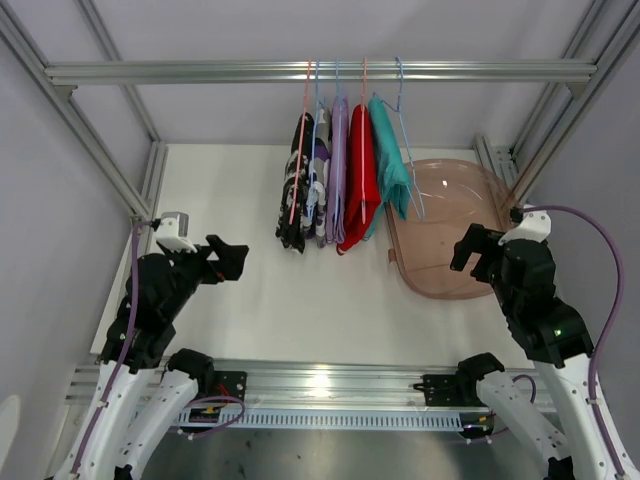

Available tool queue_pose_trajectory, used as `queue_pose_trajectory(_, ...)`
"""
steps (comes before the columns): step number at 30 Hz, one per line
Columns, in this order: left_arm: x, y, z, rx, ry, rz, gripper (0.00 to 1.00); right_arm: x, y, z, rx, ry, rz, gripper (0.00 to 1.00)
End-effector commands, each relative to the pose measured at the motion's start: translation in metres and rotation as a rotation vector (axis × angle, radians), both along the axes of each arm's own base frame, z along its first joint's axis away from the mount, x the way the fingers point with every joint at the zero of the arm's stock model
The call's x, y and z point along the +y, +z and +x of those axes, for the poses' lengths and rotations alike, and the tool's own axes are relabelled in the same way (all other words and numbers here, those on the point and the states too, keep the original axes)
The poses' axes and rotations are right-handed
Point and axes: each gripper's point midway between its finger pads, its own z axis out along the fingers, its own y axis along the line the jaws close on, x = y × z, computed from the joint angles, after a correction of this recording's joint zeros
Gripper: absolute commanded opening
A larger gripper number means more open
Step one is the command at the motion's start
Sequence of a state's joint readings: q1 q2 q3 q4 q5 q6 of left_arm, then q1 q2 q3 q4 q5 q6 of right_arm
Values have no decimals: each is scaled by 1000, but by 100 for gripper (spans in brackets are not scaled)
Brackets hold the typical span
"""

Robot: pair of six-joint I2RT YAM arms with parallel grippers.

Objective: Remove the trousers from the hanger
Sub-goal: Pick up the hanger from the clothesline.

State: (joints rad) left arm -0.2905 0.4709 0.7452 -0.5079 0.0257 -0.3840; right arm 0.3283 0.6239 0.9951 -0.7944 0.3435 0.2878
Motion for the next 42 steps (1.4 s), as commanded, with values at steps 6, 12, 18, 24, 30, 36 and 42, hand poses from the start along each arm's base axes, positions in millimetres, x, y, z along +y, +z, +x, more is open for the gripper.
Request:
queue_pose_trajectory(6,9,7,5,-36,54,1,99,8,9,-8,-82,51,41,100)
queue_pose_trajectory(12,7,10,6,-55,47,-5,99,13,11,-10,-97,84,58,100)
queue_pose_trajectory(18,5,21,11,-74,38,-10,99,10,11,-13,-105,68,69,99)
queue_pose_trajectory(24,-8,92,13,-172,-11,-96,99,15,15,-16,-124,104,75,99)
queue_pose_trajectory(30,-33,166,33,-246,-123,-131,98,17,19,-20,-155,123,81,99)
queue_pose_trajectory(36,-53,191,60,-249,-193,-140,93,17,21,-22,-172,133,86,99)
queue_pose_trajectory(42,-67,197,83,-231,-223,-140,88,18,22,-23,-179,140,88,100)
